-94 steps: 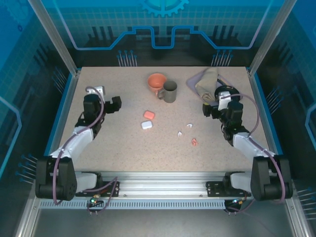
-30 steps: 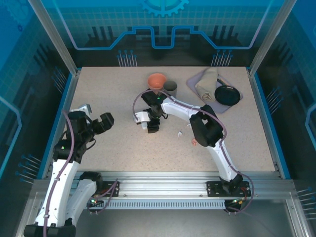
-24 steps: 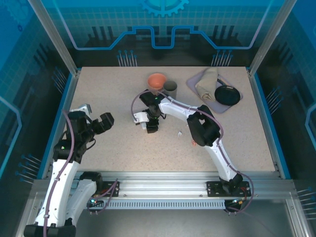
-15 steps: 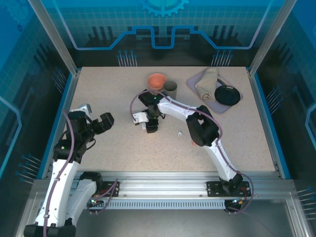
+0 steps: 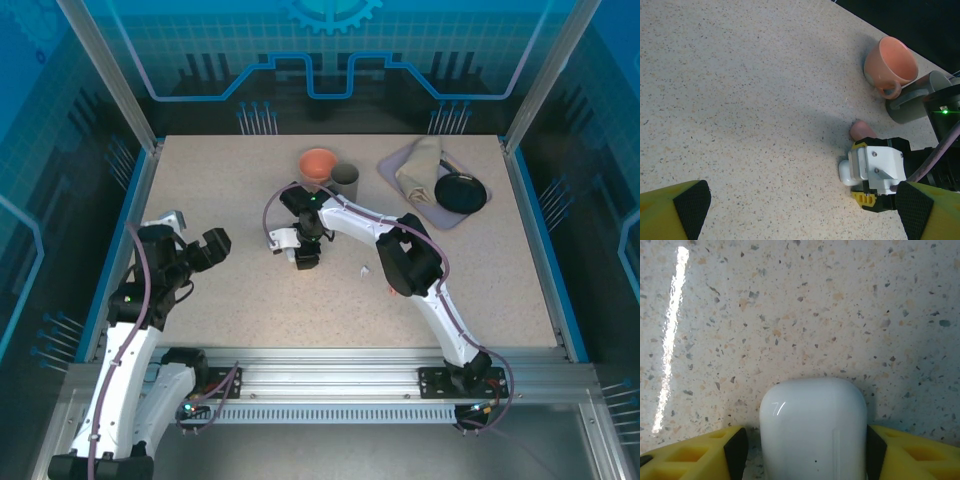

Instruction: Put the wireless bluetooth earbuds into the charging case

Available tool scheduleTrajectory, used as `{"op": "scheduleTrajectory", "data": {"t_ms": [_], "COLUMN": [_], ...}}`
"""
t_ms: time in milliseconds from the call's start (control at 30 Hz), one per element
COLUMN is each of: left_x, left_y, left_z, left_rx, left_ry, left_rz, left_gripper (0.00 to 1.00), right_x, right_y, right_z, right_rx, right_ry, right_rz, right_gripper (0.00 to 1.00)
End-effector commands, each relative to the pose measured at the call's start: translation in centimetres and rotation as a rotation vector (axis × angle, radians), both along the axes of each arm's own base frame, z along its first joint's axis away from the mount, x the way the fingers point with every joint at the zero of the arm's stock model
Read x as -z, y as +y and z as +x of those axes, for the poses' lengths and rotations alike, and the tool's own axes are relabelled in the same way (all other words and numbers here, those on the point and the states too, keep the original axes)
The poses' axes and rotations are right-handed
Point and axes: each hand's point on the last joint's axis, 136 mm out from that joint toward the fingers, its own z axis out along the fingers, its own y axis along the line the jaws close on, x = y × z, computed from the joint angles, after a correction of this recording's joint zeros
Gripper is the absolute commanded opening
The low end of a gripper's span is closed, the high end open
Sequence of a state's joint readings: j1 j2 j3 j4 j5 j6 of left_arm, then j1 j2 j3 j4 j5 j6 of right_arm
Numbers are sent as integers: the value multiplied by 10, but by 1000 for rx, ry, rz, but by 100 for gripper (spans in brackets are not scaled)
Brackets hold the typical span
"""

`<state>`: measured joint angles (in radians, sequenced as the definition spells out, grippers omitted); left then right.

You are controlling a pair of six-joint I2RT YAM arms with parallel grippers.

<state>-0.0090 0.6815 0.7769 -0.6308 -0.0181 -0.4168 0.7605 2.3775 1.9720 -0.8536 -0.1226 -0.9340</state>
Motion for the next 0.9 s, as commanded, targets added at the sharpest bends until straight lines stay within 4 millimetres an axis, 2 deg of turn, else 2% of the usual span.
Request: {"op": "scheduleTrajectory", "data": {"t_ms": [0, 133, 333, 567, 867], "left_x": [-10, -11, -10, -13, -15], "left_y": [1, 1, 0, 1, 2], "left_z": [1, 0, 1, 1, 3], "left_rx": [3, 2, 5, 2, 0], "left_ry": [-24, -29, -27, -30, -31], "left_rz": [1, 3, -1, 5, 6], "left_gripper": [99, 99, 99, 99, 99], "right_x": [-5, -7, 9, 18, 26], "right_y": [9, 7, -4, -17, -20], "right_z": [-17, -18, -15, -10, -10], "right_rx": [-7, 9, 21, 42, 43], "right_ry": [55, 68, 52, 57, 38], "right_rz": [20, 30, -36, -76, -98], "right_gripper": [64, 61, 60, 58, 52]}}
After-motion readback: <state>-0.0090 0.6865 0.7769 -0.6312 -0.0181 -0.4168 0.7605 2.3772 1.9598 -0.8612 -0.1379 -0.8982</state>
